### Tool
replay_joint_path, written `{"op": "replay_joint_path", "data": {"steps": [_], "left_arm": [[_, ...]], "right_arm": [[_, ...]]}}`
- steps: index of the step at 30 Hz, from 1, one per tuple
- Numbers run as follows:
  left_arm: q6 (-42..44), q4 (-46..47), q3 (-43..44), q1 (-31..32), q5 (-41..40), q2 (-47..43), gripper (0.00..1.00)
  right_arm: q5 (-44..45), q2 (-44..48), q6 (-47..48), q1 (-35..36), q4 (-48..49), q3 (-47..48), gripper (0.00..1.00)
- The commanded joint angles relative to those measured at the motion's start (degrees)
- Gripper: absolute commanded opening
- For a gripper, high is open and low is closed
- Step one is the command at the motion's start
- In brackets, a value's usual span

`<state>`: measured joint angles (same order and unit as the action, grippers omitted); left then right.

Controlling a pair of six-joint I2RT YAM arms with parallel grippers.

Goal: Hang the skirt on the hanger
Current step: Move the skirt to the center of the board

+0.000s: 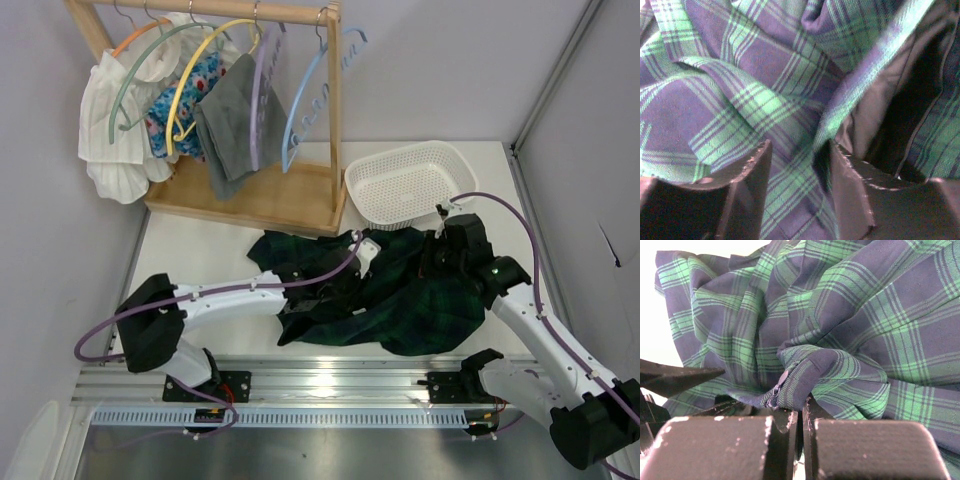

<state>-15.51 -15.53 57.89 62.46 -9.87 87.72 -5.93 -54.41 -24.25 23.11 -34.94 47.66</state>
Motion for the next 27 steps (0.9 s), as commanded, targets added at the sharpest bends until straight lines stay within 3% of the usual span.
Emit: {"op": "replay_joint_path", "data": {"steps": [1, 2, 5, 6, 8, 11, 13, 14, 17, 20, 22, 27], "left_arm": [[0.57, 3.04, -2.69, 0.21, 0.2, -3.08, 0.47], [0.57, 3.48, -4.17, 0.04, 0.29, -3.35, 0.32], [-0.04, 4.89, -3.49, -0.49, 0.2, -3.61, 0.13], [-0.83, 4.63, -2.27, -1.71, 0.2, -3.61, 0.01], [-4.78, 2.8, 0.2, -4.08, 3.16, -3.44, 0.0], [-9.36, 0.16, 3.8, -11.72, 9.32, -3.78, 0.0], [-7.27, -0.99, 6.62, -12.18, 8.38, -4.66, 0.0], [-6.73, -1.69, 7.23, -12.1, 7.85, -5.19, 0.0], [-5.76, -3.72, 9.96, -12.18, 7.93, -5.81, 0.0], [-5.33, -3.37, 9.18, -12.18, 9.16, -6.42, 0.0], [-3.75, -3.71, 9.0, -12.18, 8.29, -7.04, 0.0], [0.3, -6.53, 9.52, -12.18, 4.42, -8.79, 0.0]], "right_arm": [[-0.74, 0.54, -1.32, -0.17, 3.12, 0.59, 0.0], [-0.75, 0.45, -1.41, -0.17, 3.47, 0.59, 0.0], [-1.53, -0.08, -2.03, -0.17, 3.91, 0.42, 0.0], [-1.8, -0.78, -2.29, -0.17, 3.91, 0.33, 0.0], [-1.45, -1.05, -4.39, -0.09, 3.48, -0.2, 0.06], [0.22, -1.14, -8.77, -0.17, 1.9, -0.64, 0.33], [-0.39, 0.18, -10.89, 0.09, 1.54, -0.81, 0.46], [-1.09, 0.71, -13.69, 0.44, 1.19, -0.81, 0.58], [-1.19, 3.52, -19.75, 4.03, 1.8, -0.99, 0.73], [1.88, 5.37, -23.99, 12.02, 2.33, -1.08, 0.8], [8.37, 5.37, -28.21, 19.81, 2.59, -1.34, 0.84], [17.87, 0.81, -35.24, 31.71, 3.12, -2.22, 0.85]]}}
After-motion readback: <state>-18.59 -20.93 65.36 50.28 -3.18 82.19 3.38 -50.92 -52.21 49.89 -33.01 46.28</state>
